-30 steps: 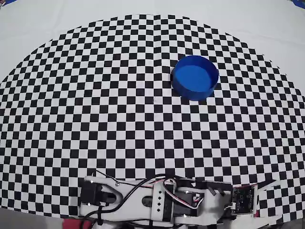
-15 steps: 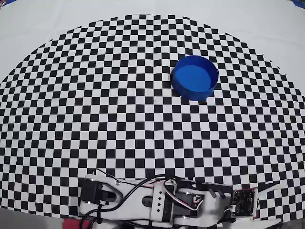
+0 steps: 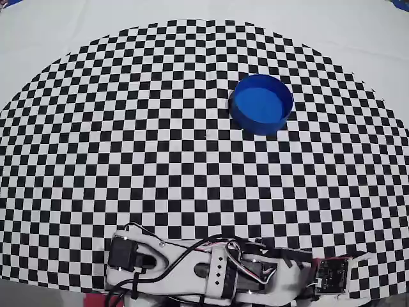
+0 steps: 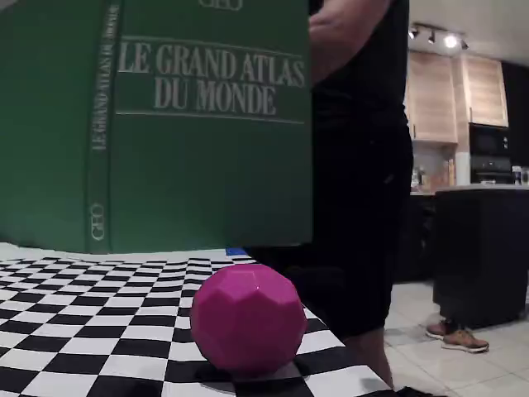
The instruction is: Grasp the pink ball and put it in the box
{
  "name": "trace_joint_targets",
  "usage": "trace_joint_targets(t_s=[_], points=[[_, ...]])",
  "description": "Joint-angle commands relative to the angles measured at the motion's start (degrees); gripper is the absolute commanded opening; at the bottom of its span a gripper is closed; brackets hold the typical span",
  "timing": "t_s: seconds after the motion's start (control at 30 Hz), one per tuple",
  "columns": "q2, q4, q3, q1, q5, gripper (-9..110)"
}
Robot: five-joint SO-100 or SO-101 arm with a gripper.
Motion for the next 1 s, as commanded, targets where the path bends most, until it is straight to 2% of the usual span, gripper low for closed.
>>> trace_joint_targets(t_s=[0.0,0.97], points=[[-1.9,-1.7,0.4,1.1,-0.4,27],[-17.9,-9.3,0.4,0.6,-0.4,27]])
